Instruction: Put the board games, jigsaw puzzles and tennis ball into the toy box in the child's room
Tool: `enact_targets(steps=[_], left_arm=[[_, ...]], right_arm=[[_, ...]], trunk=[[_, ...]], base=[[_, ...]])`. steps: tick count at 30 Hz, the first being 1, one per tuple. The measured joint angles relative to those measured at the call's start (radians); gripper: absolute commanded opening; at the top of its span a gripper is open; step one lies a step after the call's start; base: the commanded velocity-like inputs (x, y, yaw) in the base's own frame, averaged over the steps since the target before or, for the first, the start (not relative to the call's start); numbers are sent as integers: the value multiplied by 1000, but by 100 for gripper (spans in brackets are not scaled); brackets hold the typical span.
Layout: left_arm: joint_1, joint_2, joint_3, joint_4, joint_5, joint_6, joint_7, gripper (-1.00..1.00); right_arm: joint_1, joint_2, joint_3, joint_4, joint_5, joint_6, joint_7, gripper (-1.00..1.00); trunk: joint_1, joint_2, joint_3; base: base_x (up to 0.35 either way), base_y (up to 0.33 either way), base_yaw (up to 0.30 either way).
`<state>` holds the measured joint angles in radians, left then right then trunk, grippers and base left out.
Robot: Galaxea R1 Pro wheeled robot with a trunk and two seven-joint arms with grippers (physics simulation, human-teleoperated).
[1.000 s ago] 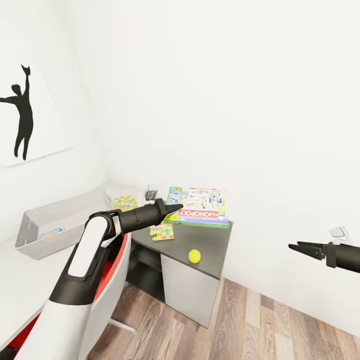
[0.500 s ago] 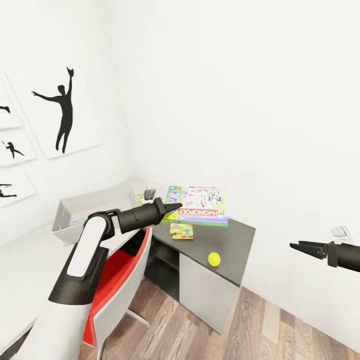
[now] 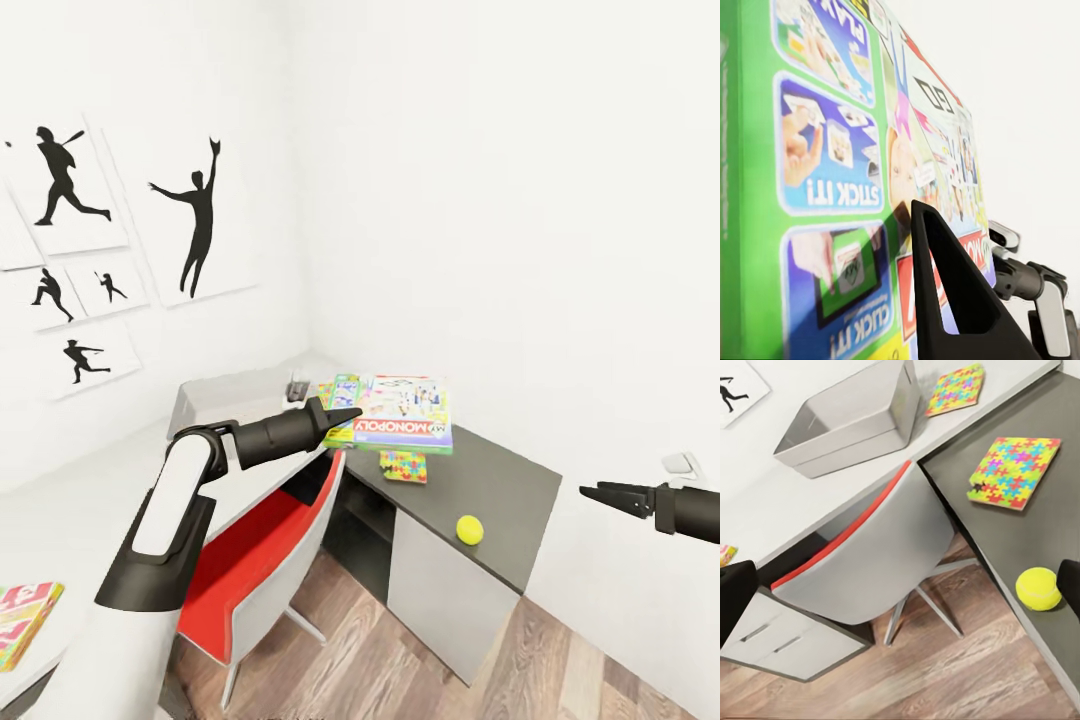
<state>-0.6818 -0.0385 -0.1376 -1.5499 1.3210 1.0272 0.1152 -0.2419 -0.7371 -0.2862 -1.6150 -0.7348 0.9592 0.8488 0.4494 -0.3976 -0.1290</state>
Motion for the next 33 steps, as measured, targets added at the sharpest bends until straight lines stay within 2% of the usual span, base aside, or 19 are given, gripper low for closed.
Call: enact_targets(steps=[33], left_arm=[[1,-4,-4,1,-8,0,2,-100]], right_arm=[[0,0,2,0,0,0,0,100]], trunk=[[0,0,0]], base=[[0,0,295]])
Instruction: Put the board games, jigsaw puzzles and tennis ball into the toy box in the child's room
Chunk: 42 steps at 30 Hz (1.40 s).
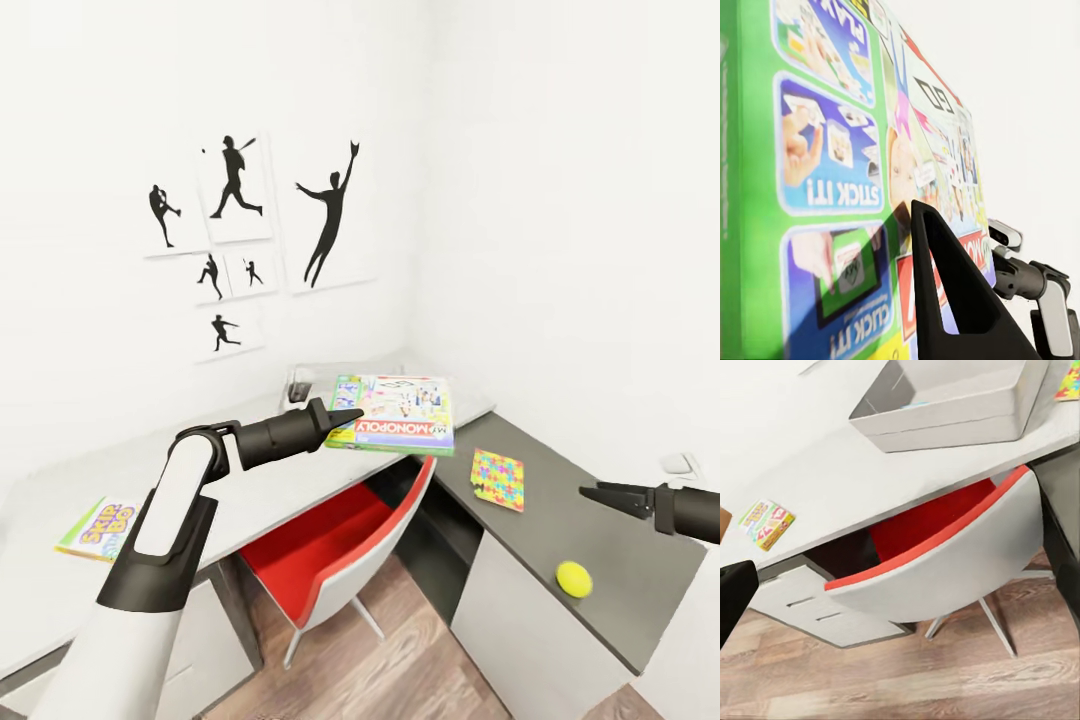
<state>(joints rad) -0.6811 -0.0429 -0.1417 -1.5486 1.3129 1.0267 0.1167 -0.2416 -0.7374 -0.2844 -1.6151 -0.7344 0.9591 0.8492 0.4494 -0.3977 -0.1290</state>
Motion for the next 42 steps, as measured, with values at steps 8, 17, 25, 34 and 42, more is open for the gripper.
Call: enact_targets(steps=[8,17,25,34,42], left_arm=[[0,-1,-2,0,0,0,0,-100],[0,-1,-3,0,0,0,0,-100],[0,-1,-3,0,5,0,0,-100],[-1,-1,-2,1,5,-1,0,-100],[-1,-1,-3,2,4,0,1,-100]], right_arm=[[1,0,1,0,0,0,0,100],[1,0,2,0,0,0,0,100],[1,0,-2,0,-1,0,2,100],[2,0,-1,0,-1,-18,6,100],[2,0,-3,0,-1,-24,9,100]], trunk=[[0,0,0],[0,0,0],[0,0,0],[0,0,0],[0,0,0]], base=[[0,0,296],[0,0,295],[0,0,238],[1,0,50],[137,0,7]])
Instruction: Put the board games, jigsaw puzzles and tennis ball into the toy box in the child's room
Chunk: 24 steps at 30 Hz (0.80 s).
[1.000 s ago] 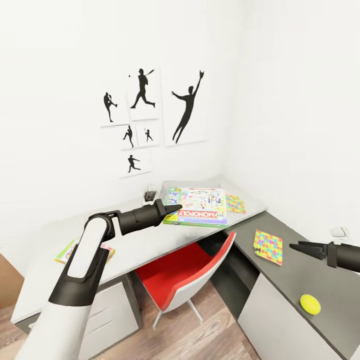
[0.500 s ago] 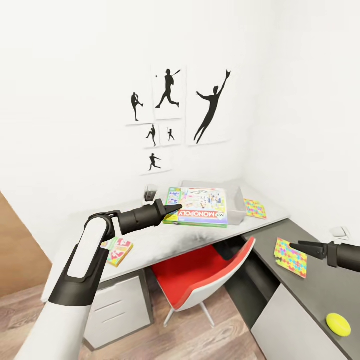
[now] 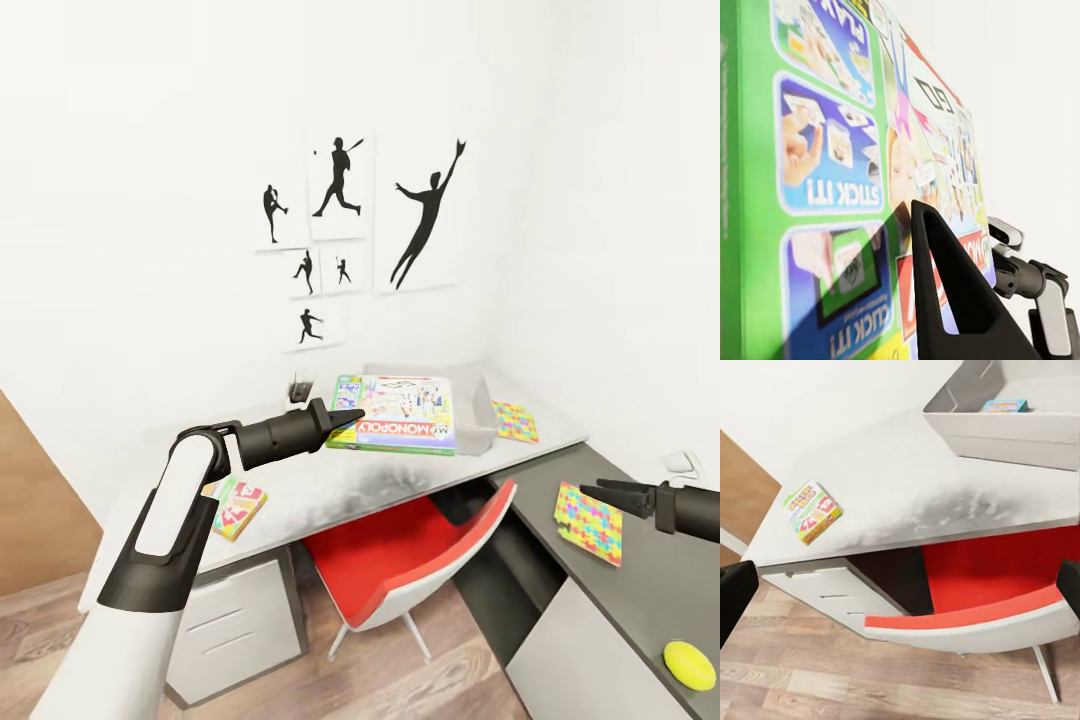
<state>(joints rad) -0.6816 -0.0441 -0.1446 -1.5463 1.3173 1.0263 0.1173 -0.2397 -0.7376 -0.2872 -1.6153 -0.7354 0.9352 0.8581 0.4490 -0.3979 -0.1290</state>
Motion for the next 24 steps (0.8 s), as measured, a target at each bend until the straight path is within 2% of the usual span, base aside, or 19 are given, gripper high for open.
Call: enact_targets(steps=[11,24], left_arm=[[0,0,1,2,-3,0,1,-100],[0,0,1,2,-1,0,1,-100]], right_arm=[[1,0,0,0,0,-1,9,100],[0,0,-6,0,0,-1,60,100]], trunk=[[0,0,0],[0,0,0]], base=[[299,0,1],[75,0,1]])
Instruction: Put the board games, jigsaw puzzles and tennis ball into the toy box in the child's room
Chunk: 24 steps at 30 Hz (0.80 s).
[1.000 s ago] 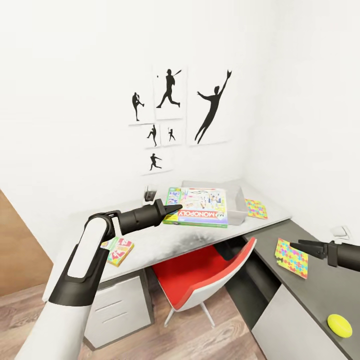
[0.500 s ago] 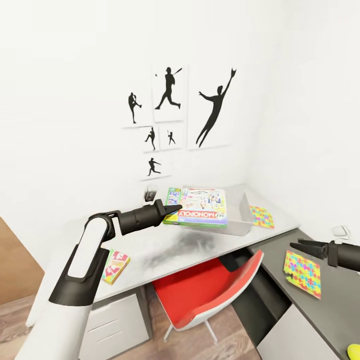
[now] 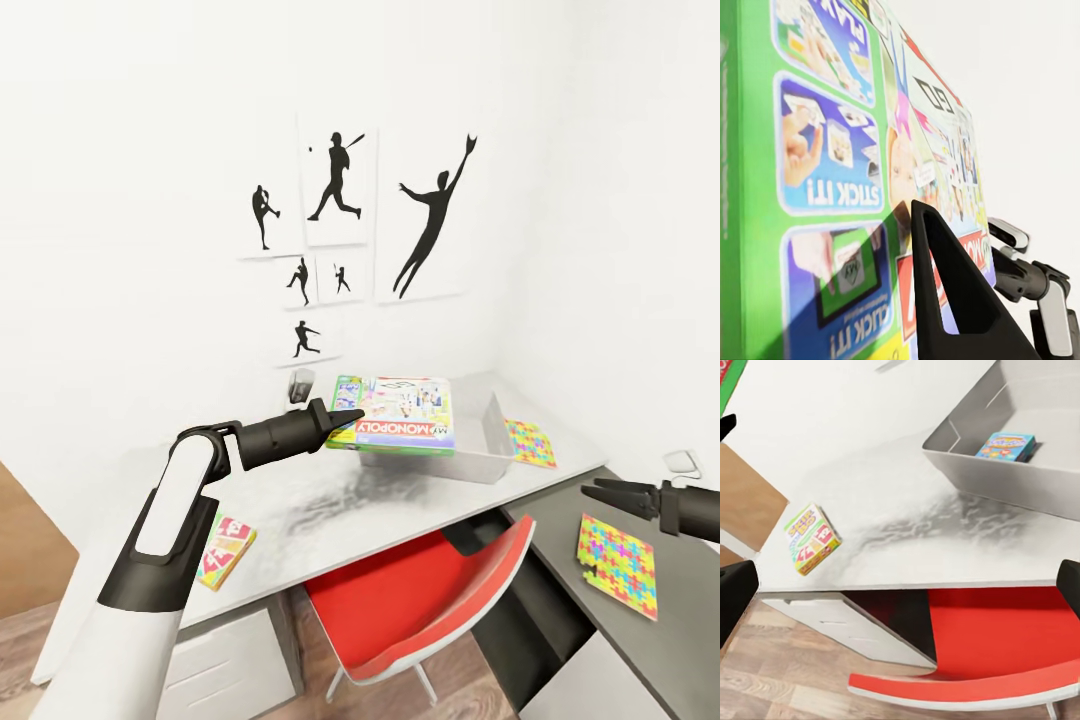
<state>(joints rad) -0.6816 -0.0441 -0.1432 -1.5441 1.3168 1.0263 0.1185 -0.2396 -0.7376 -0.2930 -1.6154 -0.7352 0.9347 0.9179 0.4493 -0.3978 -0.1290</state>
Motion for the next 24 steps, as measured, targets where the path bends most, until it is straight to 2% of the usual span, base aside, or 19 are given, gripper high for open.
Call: enact_targets(steps=[7,14,24], left_arm=[[0,0,-1,0,0,0,1,-100],[0,0,-1,1,0,0,4,-100],[0,0,0,0,0,0,4,-100]], right_arm=[[0,0,-2,0,0,0,35,100],[0,0,-4,0,1,0,46,100],[0,0,-4,0,0,-1,50,100]], trunk=[[0,0,0],[0,0,0],[0,0,0]], base=[[10,-12,115],[49,-132,169],[28,-67,43]])
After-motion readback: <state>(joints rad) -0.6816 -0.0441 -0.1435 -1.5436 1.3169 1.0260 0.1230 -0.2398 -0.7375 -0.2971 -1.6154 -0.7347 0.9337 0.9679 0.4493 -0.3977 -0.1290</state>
